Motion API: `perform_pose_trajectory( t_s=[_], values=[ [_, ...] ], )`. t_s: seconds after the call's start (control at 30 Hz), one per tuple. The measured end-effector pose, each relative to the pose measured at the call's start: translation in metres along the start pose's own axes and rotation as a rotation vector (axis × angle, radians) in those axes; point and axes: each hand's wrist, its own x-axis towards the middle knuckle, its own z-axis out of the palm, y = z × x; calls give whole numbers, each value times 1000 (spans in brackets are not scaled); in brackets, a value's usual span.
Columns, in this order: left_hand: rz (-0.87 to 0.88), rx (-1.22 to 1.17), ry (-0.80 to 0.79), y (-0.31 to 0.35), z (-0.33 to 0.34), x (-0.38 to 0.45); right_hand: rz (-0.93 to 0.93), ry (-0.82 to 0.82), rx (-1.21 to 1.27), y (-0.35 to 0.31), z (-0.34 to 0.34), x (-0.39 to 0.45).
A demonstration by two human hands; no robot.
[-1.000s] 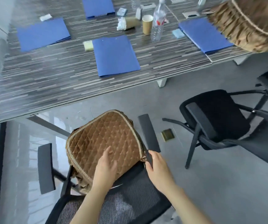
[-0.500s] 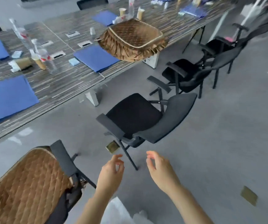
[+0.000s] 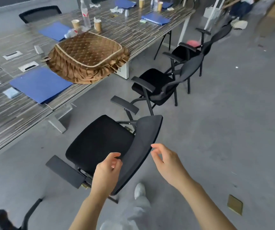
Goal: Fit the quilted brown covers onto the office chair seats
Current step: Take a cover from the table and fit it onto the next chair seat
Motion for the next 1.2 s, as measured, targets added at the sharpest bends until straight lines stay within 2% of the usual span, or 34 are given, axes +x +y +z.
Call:
perform_pose_trajectory(
  t_s=[0.37,0.57,0.8,0.9,1.03,1.2],
  values=[
    [-53,-44,163,94,-17,184,-157,-174,-78,-47,-92,234],
    [-102,-71,188,134,-18,273,-121,-273,96,-58,-118,356],
    [-223,-127,268,189,7,373,-157,-381,32,-60,-168,513],
    [-300,-176,316,207,16,404,-195,-417,-70,-58,-190,564],
    [-319,-172,422,229,21,432,-260,-454,-143,-67,-207,617],
    [-380,-136,575,245,6,464,-340,-503,-196,-88,-205,669]
  ],
)
